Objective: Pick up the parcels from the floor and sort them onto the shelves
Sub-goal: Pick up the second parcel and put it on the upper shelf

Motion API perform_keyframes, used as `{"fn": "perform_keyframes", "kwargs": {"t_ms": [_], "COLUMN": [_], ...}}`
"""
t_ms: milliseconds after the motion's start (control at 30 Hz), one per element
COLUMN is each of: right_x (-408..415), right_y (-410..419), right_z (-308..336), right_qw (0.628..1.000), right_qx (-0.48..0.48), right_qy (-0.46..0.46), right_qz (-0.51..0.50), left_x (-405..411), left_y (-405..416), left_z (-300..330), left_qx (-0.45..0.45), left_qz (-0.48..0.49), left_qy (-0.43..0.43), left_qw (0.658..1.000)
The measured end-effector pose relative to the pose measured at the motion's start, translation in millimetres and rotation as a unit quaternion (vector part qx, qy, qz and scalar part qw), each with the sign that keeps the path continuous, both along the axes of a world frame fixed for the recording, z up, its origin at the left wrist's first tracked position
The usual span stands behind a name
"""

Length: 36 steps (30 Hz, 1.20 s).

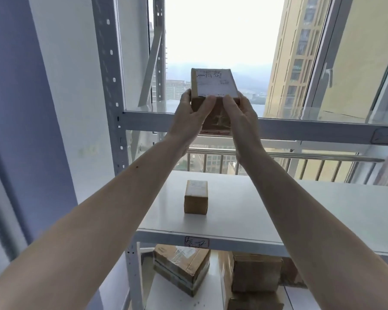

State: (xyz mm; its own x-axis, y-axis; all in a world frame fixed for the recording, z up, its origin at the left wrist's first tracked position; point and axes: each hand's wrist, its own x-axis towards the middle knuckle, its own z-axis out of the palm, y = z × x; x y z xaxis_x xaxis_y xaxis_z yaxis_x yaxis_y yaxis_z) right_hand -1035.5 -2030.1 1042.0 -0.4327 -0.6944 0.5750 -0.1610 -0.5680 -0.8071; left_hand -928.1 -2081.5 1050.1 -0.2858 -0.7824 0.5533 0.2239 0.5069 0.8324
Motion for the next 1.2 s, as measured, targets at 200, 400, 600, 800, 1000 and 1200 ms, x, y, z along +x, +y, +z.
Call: {"fn": "perform_keyframes", "kwargs": {"t_ms": [200, 400, 600, 800, 1000, 1200], "right_x": [-22.6, -33.7, -37.6, -46.4, -54.1, -61.6], "right_y": [-40.7, -74.5, -95.9, -106.8, -112.6, -110.0], "right_z": [12.1, 23.8, 31.5, 39.8, 40.8, 42.5], "right_qw": [0.998, 0.972, 0.933, 0.926, 0.921, 0.931], "right_qx": [0.017, 0.063, 0.123, 0.164, 0.187, 0.183], "right_qy": [0.04, 0.151, 0.227, 0.231, 0.244, 0.242], "right_qz": [-0.049, -0.168, -0.249, -0.25, -0.24, -0.202], "left_x": [-7.3, -10.4, -18.0, -26.2, -28.1, -27.8], "left_y": [-38.1, -87.6, -126.2, -141.5, -144.3, -145.2], "left_z": [23.2, 32.6, 35.2, 37.3, 37.2, 38.1], "left_qx": [-0.029, -0.071, -0.073, -0.072, -0.051, -0.047], "left_qz": [0.012, 0.03, 0.026, 0.029, 0.024, 0.034], "left_qy": [-0.064, -0.151, -0.19, -0.217, -0.225, -0.242], "left_qw": [0.997, 0.986, 0.979, 0.973, 0.973, 0.969]}}
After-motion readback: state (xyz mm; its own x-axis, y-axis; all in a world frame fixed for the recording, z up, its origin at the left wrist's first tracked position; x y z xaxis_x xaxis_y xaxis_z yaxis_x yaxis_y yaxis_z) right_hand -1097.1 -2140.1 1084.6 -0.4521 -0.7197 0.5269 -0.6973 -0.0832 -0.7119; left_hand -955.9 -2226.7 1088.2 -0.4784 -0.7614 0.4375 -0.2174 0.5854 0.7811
